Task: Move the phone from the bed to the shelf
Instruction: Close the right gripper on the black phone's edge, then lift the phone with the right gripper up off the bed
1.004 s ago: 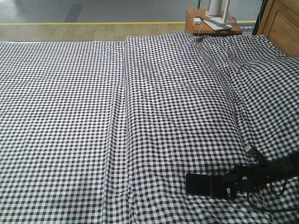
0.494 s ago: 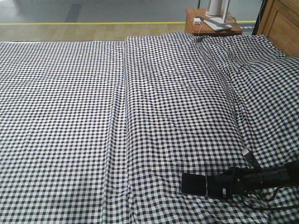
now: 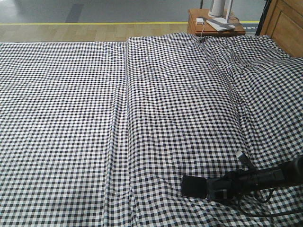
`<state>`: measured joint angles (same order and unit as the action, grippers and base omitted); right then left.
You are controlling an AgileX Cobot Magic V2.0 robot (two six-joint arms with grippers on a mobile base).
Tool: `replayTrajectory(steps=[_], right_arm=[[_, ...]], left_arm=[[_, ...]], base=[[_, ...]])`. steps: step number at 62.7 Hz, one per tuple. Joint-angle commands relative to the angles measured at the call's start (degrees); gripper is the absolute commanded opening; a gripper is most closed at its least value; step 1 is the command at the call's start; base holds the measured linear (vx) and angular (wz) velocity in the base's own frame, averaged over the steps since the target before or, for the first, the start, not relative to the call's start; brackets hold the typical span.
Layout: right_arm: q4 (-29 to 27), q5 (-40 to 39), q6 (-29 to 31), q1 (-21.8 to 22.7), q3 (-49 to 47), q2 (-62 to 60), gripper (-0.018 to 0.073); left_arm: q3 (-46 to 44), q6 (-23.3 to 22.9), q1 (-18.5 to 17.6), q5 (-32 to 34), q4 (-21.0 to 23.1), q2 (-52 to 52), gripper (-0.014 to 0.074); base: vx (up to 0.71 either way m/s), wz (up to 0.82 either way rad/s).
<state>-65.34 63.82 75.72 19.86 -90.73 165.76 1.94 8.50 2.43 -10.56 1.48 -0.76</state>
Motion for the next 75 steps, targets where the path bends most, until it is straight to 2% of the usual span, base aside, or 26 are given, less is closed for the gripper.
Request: replayTrajectory(steps=[1,8,21,31,41,61,75], right_arm=[[-1.1,7.3,1.0,-0.2,-0.4,-3.0,0.0184],[-1.0,8.8,1.1,-0.2,-0.4,-3.0,-0.0015],[-0.8,10.0,0.1,-0.2,-0.2,-3.1,-0.0011],[2.7,10.0,-1.6,-0.4,0.0,-4.2,-0.0010],[3.2,10.0,-0.1,-0.4,3.0,-7.8,-0.0010],[3.2,10.0,1.2,-0.4,11.4,-17.9,-0.0008],[3.2,10.0,1.2,-0.4,18.6,-29.4,-0.0006]], left_arm=[[-1.2,-0.3,-0.2,4.1,0.5,-0.8,0.0001],[-1.2,-0.3,-0.2,4.1,0.5,-0.8,0.0001],[-1.2,-0.3,-0.2,4.1,0.5,-0.8,0.0001],[-1.2,-0.3,-0.2,4.1,0.5,-0.8,0.0001],[-1.2,-0.3,-0.2,4.1,0.5,-0.8,0.0001],[-1.2,-0.3,-0.2,4.1,0.5,-0.8,0.0001],[-1.2,-0.3,-0.2,4.1,0.5,-0.8,0.0001]], base=[[0.00,0.00],[0.00,0.00],[0.00,0.00],[0.00,0.00],[0.00,0.00],[0.00,0.00],[0.00,0.00]])
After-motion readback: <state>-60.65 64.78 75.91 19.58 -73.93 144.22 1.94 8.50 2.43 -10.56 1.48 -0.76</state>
